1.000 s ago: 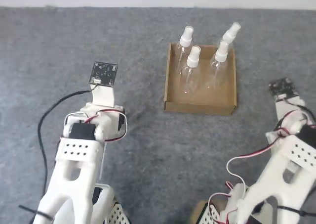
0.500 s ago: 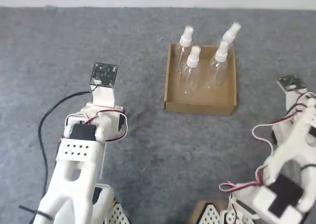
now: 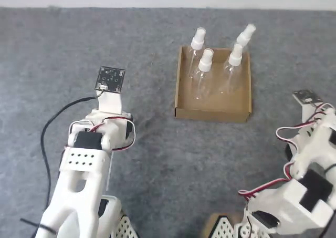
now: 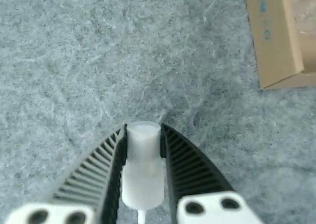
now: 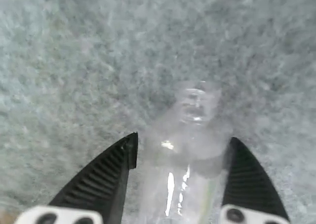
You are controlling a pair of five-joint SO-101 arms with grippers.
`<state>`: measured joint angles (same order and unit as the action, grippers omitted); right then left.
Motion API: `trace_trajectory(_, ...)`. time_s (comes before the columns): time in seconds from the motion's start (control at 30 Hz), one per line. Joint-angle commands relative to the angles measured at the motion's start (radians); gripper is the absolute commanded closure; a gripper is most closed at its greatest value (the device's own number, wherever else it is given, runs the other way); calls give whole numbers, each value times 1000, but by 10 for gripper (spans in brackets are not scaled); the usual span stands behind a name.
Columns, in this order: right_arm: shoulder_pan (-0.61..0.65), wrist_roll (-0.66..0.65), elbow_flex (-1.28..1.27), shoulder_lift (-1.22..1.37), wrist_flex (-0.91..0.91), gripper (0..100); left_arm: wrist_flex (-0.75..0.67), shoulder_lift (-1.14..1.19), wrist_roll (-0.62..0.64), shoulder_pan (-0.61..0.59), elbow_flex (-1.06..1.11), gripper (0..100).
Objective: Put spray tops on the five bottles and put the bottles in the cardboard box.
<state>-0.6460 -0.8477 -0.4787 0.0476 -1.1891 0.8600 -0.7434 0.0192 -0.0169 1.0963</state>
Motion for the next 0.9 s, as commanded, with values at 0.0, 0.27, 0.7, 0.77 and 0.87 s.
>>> trace_trajectory(0.0,-10,-17,57,-8,15,790,-21,-37,-2,3,-7,987)
trace_trajectory(0.27,-10,-15,57,-16,8,902,-21,-37,0,3,-7,987)
trace_trajectory(0.7,173,104,172,-367,-246,993,-40,-51,-3,2,-27,987)
trace_trajectory(0.77,266,157,172,-487,-294,993,-51,-75,-5,-5,-33,988)
trace_trajectory(0.87,435,250,172,-661,-360,993,2,-153,-6,-6,-71,989)
